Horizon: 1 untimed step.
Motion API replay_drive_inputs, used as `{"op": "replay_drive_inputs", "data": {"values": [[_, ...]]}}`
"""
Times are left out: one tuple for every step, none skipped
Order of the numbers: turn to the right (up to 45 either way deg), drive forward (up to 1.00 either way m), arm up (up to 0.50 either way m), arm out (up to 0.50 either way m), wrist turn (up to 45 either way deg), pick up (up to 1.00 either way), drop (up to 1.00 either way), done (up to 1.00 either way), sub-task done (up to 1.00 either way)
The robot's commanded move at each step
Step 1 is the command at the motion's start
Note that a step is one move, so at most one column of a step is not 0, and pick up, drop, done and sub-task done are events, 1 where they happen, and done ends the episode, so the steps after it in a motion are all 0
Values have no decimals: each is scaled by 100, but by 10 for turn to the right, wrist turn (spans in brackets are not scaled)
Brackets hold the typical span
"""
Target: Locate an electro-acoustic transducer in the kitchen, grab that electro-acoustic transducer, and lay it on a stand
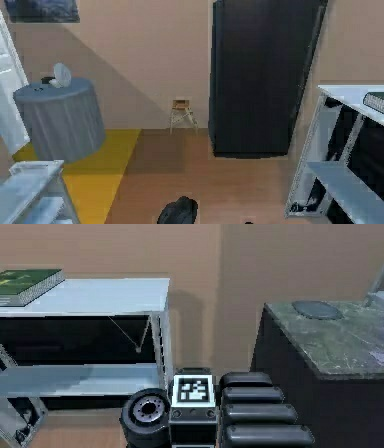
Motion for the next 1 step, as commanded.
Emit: {"op": "replay_drive_inputs", "data": {"values": [[0, 75, 0, 0, 0, 0, 0, 0, 0]]}}
